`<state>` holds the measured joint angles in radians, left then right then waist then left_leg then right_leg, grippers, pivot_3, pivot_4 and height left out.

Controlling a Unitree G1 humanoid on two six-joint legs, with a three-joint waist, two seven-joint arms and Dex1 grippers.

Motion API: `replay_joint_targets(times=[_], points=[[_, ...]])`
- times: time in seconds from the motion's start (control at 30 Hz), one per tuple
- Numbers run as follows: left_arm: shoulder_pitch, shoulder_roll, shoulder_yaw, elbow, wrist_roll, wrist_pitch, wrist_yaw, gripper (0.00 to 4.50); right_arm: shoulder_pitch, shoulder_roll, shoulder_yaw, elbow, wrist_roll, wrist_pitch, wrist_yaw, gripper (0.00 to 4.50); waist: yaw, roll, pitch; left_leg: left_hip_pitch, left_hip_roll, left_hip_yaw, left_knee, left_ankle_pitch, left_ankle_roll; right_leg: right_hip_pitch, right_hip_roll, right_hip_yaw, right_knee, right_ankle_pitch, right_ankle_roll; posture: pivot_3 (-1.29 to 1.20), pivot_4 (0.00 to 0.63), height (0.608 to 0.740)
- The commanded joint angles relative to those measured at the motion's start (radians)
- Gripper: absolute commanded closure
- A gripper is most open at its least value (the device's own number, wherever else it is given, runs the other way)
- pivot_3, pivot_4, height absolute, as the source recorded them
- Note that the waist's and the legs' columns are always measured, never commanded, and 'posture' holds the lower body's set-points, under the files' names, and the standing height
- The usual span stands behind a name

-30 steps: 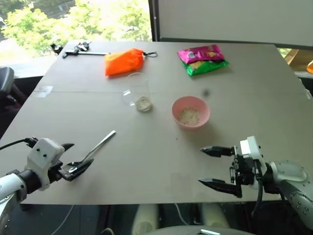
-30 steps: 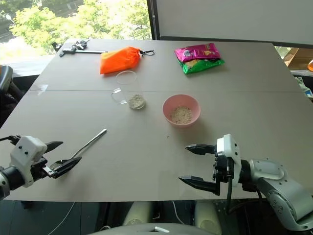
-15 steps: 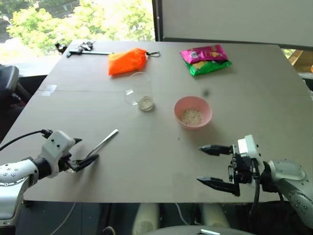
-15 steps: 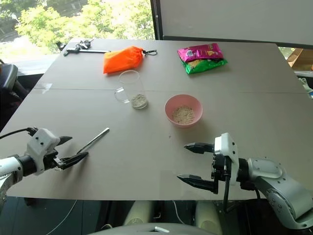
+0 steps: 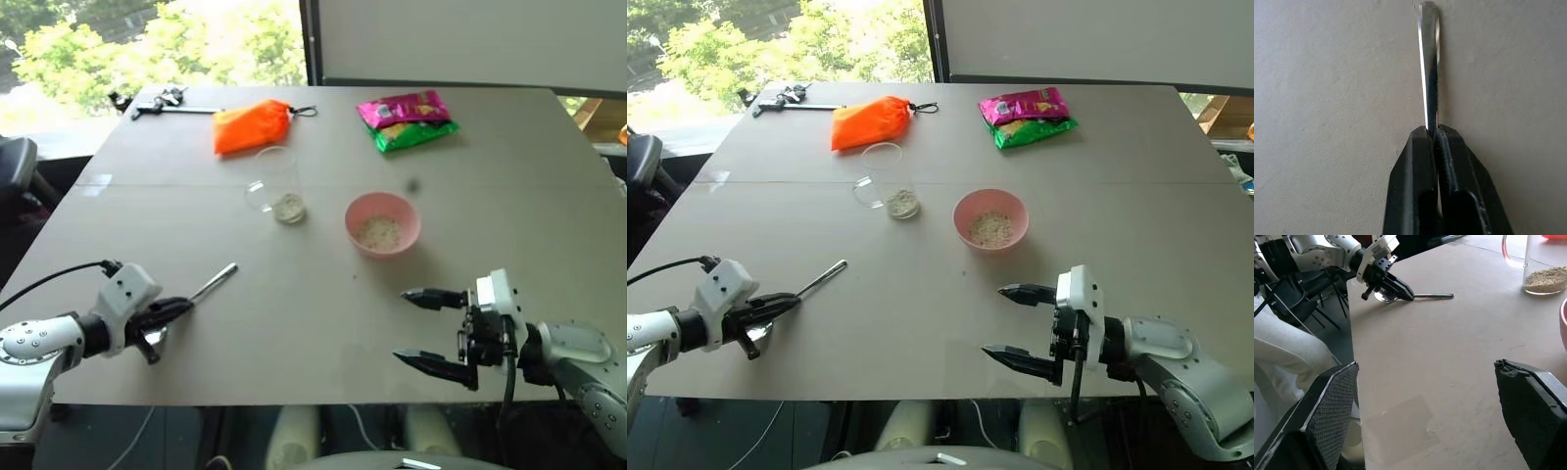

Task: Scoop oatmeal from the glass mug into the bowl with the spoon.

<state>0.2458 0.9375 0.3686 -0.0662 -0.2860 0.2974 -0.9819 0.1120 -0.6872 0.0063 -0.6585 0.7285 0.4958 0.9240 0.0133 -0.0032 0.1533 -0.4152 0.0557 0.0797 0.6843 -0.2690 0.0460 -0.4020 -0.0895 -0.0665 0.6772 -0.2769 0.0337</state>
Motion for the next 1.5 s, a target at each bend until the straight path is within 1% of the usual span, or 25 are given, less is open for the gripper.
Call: replay_joint_targets(times=[0.03,0.13,0.23,0.37,0.43,0.5,0.57,0.6,0.67,0.73,0.83,0.93,1.03,1.13,1.27,1.33,1.37,1.5], points=[[0.034,-0.027,0.013,0.024,-0.003,0.031,0.018,4.48,-0.012,0.005,-0.001,-0.045,0.015,-0.006,-0.009,0.00,-0.002,0.001,0.000,0.000,0.000,0.000,0.000,0.000,0.000,0.000,0.000,0.000,0.000,0.000,0.000,0.00,0.150,0.696],[0.053,-0.065,0.036,0.017,-0.018,0.019,0.039,4.48,-0.019,0.008,-0.002,-0.042,0.020,-0.003,-0.016,0.00,-0.002,0.001,0.000,0.000,0.000,0.001,0.000,0.000,0.000,0.000,0.000,0.001,0.000,0.000,0.000,0.00,0.150,0.696],[0.067,-0.143,0.069,-0.033,-0.066,-0.019,0.065,4.48,-0.025,0.011,-0.002,-0.035,0.022,-0.003,-0.022,0.00,-0.003,0.001,0.000,0.000,0.000,0.002,0.000,0.000,0.000,0.000,0.000,0.002,0.000,0.000,0.000,0.00,0.150,0.696],[0.091,-0.218,0.087,-0.211,-0.188,0.011,0.060,4.48,-0.032,0.020,-0.007,-0.030,0.053,0.027,-0.049,0.00,0.001,-0.003,0.002,-0.001,0.000,0.001,0.000,0.000,0.000,0.000,-0.001,0.001,-0.001,0.000,0.001,0.00,0.150,0.696],[0.081,-0.240,0.078,-0.299,-0.233,0.024,0.068,4.48,-0.047,0.037,-0.007,-0.030,0.095,0.066,-0.086,0.00,0.003,-0.007,0.003,-0.002,0.000,0.000,0.001,0.000,0.000,0.000,-0.002,0.001,-0.001,0.000,0.000,0.00,0.150,0.696],[0.056,-0.262,0.056,-0.365,-0.257,0.028,0.088,4.48,-0.069,0.055,-0.005,-0.029,0.131,0.103,-0.120,0.00,0.002,-0.008,0.003,-0.003,0.000,-0.003,0.002,0.000,0.000,0.000,-0.002,0.001,-0.001,0.000,0.000,0.00,0.150,0.696],[0.024,-0.285,0.023,-0.426,-0.293,0.048,0.110,4.48,-0.097,0.072,0.006,-0.031,0.141,0.127,-0.156,0.00,0.001,-0.008,0.003,-0.003,0.000,-0.003,0.002,0.000,-0.001,0.000,-0.002,0.001,-0.001,0.000,0.000,0.00,0.150,0.696],[0.000,-0.298,-0.020,-0.470,-0.298,0.059,0.127,4.48,-0.118,0.096,0.008,-0.032,0.172,0.154,-0.201,0.00,0.000,-0.008,0.003,-0.003,0.000,-0.003,0.002,0.000,-0.001,0.000,-0.002,0.001,-0.001,0.000,0.000,0.00,0.150,0.696],[-0.051,-0.320,-0.088,-0.519,-0.286,0.069,0.161,4.48,-0.160,0.133,0.008,-0.030,0.227,0.201,-0.271,0.00,0.000,-0.008,0.003,-0.003,-0.001,-0.003,0.002,0.000,-0.001,0.000,-0.002,0.002,-0.001,0.000,0.000,0.00,0.150,0.696],[-0.115,-0.356,-0.163,-0.548,-0.271,0.083,0.209,4.48,-0.225,0.177,0.013,-0.015,0.293,0.274,-0.378,0.00,-0.001,-0.008,0.003,-0.003,-0.001,-0.002,0.002,0.001,-0.001,0.001,-0.001,0.002,0.000,0.002,0.002,0.00,0.150,0.696],[-0.195,-0.411,-0.277,-0.556,-0.245,0.088,0.250,4.48,-0.324,0.233,0.036,0.034,0.323,0.372,-0.524,0.00,-0.001,-0.008,0.003,-0.003,-0.001,-0.001,0.002,0.001,-0.001,0.001,0.001,0.001,0.001,0.002,0.002,0.00,0.150,0.696],[-0.236,-0.448,-0.352,-0.532,-0.221,0.074,0.259,4.48,-0.394,0.298,0.033,0.086,0.397,0.435,-0.618,0.00,-0.001,-0.008,0.003,-0.003,-0.002,-0.001,0.002,0.001,-0.001,0.001,0.005,0.000,0.002,0.002,0.003,0.00,0.150,0.696],[-0.253,-0.454,-0.393,-0.509,-0.197,0.043,0.239,4.48,-0.461,0.355,0.016,0.140,0.460,0.489,-0.728,0.00,-0.002,-0.008,0.003,-0.003,-0.001,0.001,0.002,0.002,-0.002,0.000,0.007,0.001,0.002,0.003,0.003,0.00,0.150,0.696],[-0.264,-0.437,-0.416,-0.466,-0.141,-0.008,0.217,4.48,-0.521,0.408,-0.026,0.188,0.554,0.502,-0.842,0.00,-0.002,-0.008,0.003,-0.003,-0.001,0.001,0.002,0.002,-0.002,0.000,0.008,0.001,0.002,0.003,0.003,0.00,0.150,0.696],[-0.269,-0.436,-0.429,-0.426,-0.098,-0.053,0.213,4.48,-0.563,0.435,-0.058,0.209,0.626,0.493,-0.926,0.00,0.000,-0.008,0.003,-0.003,-0.001,0.001,0.002,0.001,-0.001,0.000,0.008,0.001,0.002,0.003,0.003,0.00,0.150,0.696],[-0.263,-0.440,-0.435,-0.412,-0.084,-0.072,0.210,4.50,-0.570,0.441,-0.062,0.212,0.652,0.488,-0.954,0.57,-0.001,-0.008,0.003,-0.004,-0.001,0.001,0.002,0.001,-0.001,0.000,0.008,0.001,0.002,0.003,0.003,0.00,0.150,0.696],[-0.262,-0.443,-0.434,-0.408,-0.084,-0.076,0.210,4.50,-0.572,0.441,-0.063,0.213,0.660,0.488,-0.963,0.96,-0.001,-0.008,0.003,-0.004,-0.001,0.001,0.002,0.001,-0.001,0.000,0.008,0.001,0.002,0.003,0.003,0.00,0.150,0.696],[-0.265,-0.456,-0.430,-0.387,-0.069,-0.105,0.224,4.50,-0.565,0.416,-0.048,0.205,0.654,0.503,-0.965,2.93,-0.002,-0.007,0.003,-0.006,-0.001,0.001,0.002,0.001,-0.001,-0.003,0.008,0.002,0.002,0.003,0.004,0.00,0.150,0.696]])
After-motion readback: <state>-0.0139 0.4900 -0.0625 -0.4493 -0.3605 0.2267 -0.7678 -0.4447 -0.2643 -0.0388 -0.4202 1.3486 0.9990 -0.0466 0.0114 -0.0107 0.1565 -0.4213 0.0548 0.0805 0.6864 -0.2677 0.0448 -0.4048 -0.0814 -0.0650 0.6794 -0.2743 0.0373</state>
